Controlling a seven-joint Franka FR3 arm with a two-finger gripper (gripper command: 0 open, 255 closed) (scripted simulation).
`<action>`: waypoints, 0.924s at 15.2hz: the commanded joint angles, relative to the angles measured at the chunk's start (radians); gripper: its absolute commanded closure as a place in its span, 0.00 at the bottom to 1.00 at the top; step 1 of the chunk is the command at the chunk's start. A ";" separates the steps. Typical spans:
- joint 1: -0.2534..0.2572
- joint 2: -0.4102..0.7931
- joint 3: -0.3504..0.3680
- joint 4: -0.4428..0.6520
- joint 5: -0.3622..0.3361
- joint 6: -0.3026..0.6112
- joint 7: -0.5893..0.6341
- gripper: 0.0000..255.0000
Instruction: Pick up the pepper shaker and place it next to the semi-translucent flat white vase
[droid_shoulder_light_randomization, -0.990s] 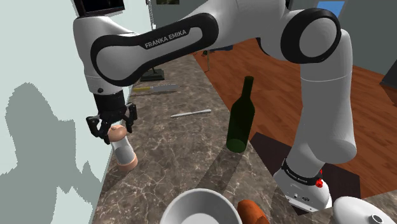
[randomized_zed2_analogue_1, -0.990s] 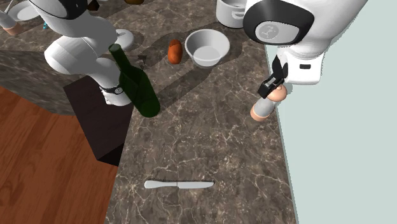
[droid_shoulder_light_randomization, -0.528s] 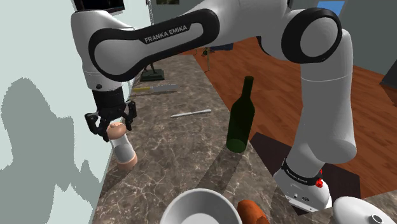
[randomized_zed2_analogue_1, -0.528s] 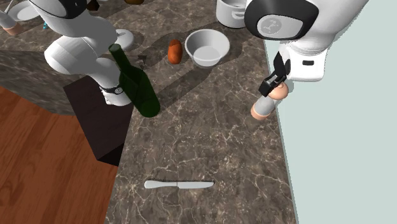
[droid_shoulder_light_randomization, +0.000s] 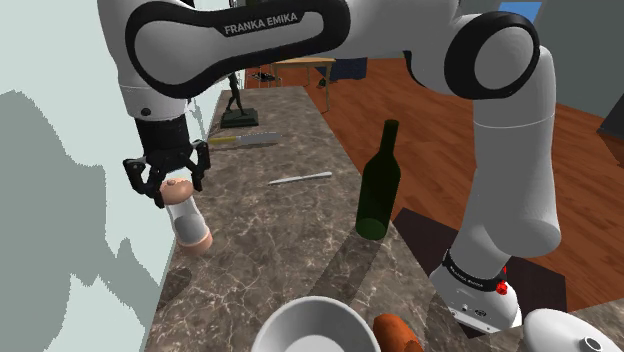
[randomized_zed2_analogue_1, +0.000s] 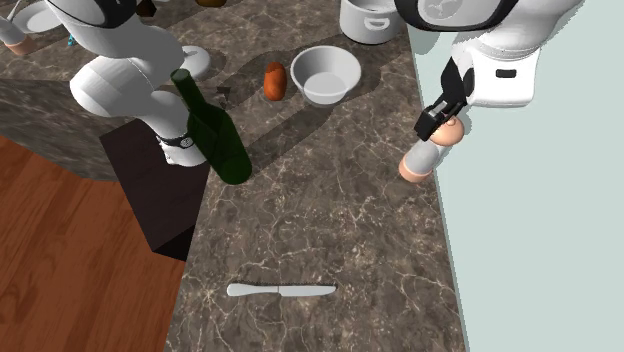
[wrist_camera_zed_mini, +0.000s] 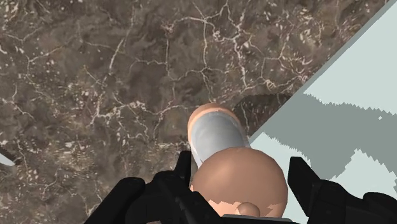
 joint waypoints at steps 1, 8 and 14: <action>0.002 0.004 0.000 0.036 -0.001 -0.032 0.001 1.00; 0.014 0.020 0.002 0.155 -0.008 -0.135 0.009 1.00; 0.032 0.051 0.003 0.283 -0.020 -0.232 0.018 1.00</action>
